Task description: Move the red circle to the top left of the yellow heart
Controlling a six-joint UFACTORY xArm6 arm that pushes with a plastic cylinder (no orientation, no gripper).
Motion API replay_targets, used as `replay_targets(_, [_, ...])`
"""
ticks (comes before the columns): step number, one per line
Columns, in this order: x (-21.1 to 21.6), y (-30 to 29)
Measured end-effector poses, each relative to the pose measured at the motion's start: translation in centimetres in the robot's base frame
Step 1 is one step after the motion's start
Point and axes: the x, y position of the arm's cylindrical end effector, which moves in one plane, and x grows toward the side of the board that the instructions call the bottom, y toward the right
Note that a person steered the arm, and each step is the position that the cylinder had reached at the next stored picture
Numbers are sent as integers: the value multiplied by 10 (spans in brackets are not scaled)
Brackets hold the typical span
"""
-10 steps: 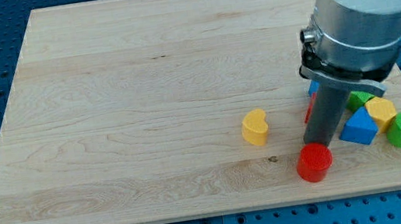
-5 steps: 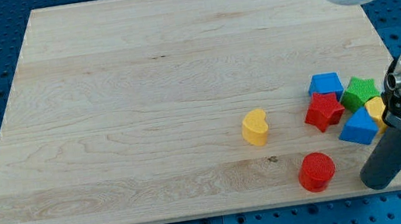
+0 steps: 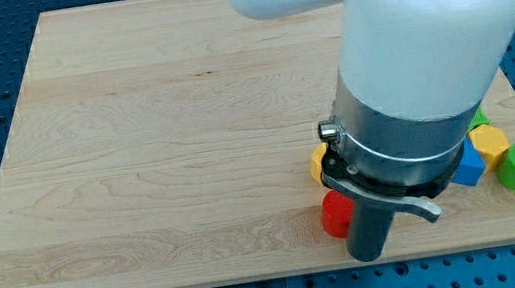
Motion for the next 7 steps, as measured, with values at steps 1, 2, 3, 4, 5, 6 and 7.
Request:
replay_targets(1, [-14, -4])
replay_targets(2, [-36, -22])
replay_targets(3, [-56, -44])
replay_targets(4, [-88, -67])
replay_targets(5, [-122, -84])
replay_targets(6, [-109, -84])
replay_targets(7, [-56, -83])
